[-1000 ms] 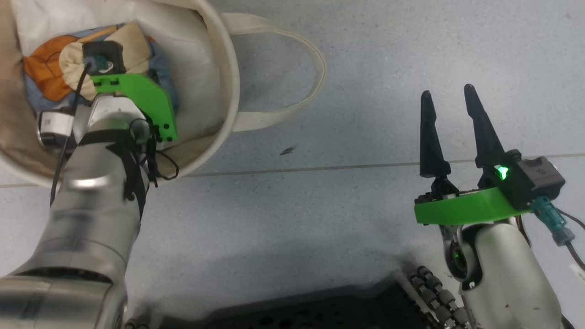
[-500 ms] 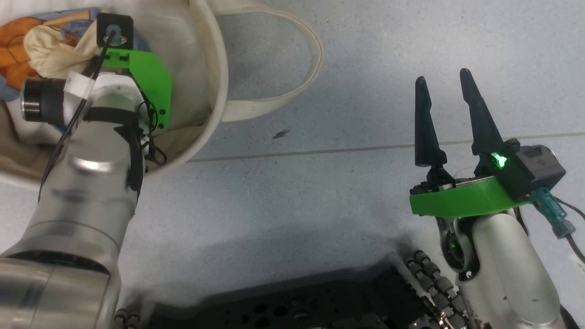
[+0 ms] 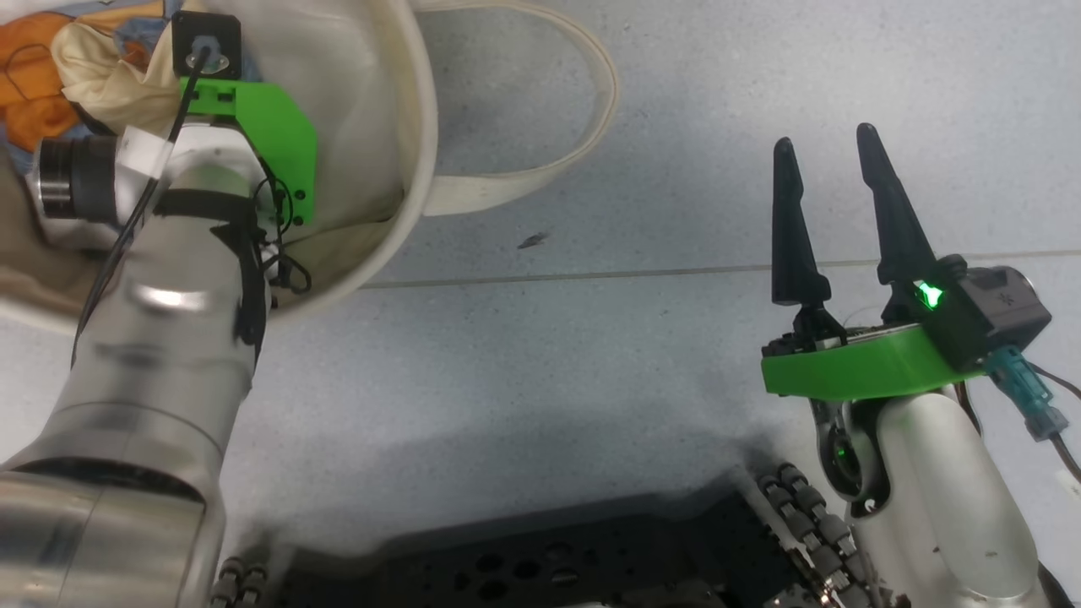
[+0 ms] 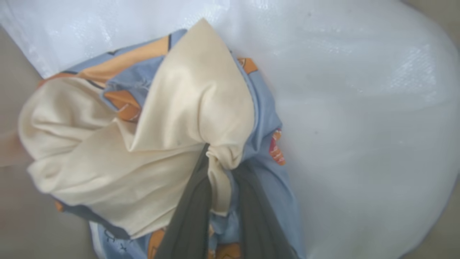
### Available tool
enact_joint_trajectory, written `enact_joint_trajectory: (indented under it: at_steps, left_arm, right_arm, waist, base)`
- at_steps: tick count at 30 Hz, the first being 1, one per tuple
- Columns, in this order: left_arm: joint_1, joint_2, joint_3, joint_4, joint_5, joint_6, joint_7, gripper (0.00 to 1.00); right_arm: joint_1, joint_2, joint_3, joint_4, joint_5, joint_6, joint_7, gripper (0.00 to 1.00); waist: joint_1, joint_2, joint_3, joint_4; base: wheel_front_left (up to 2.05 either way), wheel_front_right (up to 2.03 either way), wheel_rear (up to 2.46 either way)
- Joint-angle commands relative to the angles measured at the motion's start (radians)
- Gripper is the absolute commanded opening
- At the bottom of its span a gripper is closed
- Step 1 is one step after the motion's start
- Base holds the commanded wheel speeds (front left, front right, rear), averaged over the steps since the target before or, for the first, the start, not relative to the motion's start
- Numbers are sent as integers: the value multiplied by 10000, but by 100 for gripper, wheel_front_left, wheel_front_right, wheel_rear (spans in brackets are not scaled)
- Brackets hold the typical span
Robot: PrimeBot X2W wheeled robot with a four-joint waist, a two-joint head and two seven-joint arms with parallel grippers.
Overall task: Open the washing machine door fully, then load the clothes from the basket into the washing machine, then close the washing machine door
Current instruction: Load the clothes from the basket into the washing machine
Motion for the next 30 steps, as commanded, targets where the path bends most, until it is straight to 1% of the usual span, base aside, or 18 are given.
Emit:
enact_joint_trajectory:
  at_steps: [1, 5, 9, 14, 16, 18, 20, 24, 27, 28, 30]
  left_arm:
    - [290, 338, 187, -76, -60, 15, -70, 0]
    - [392, 320, 338, -78, -349, -256, -788, 0]
    - [568, 307, 660, -287, -806, -636, -2296, 0]
    - [1013, 237, 1167, -409, -1518, -1352, -4094, 0]
    - [1231, 212, 1386, -569, -1804, -1650, -4470, 0]
    - [1519, 185, 1607, -853, -2075, -1969, -4624, 0]
    - [1875, 188, 1770, -1569, -2198, -2239, -4660, 0]
    - [3109, 172, 2223, -3781, -2252, -2671, -4668, 0]
    - [4184, 71, 2695, -5317, -2387, -3123, -4669, 0]
    - [4838, 13, 3021, -6302, -2425, -3403, -4670, 0]
    - [5482, -40, 3345, -7259, -2412, -3568, -4670, 0]
  right_arm:
    - [324, 49, 171, -283, -113, 0, -49, 100]
    - [334, 42, 140, -281, -145, 0, -49, 100]
    - [343, 21, 171, -256, -137, 0, -49, 100]
    - [410, 11, 221, -133, -112, 0, -49, 100]
    - [475, 6, 231, -66, -96, 0, -49, 100]
    - [560, 2, 231, 7, -84, 0, -49, 100]
    - [647, 2, 220, 75, -67, 0, -49, 100]
    - [820, 6, 211, 221, -34, 0, -49, 100]
    - [987, 14, 168, 340, 26, 0, -49, 100]
    - [1132, 22, 117, 405, 113, 0, -49, 100]
    - [1279, 29, 112, 470, 144, 0, -49, 100]
  waist:
    - [0, 0, -47, 42]
    - [0, 0, -304, 219]
    - [0, 0, -737, 402]
    - [0, 0, -1546, 637]
    - [0, 0, -1932, 735]
    - [0, 0, -2344, 829]
    - [0, 0, -2753, 918]
    - [0, 0, -3602, 1054]
    - [0, 0, -4276, 1114]
    - [0, 0, -4706, 1157]
    - [0, 0, -5105, 1205]
  base:
    - [0, 0, 0]
    - [0, 0, 0]
    - [0, 0, 0]
    - [0, 0, 0]
    - [0, 0, 0]
    - [0, 0, 0]
    - [0, 0, 0]
    - [0, 0, 0]
    - [0, 0, 0]
    - [0, 0, 0]
    - [0, 0, 0]
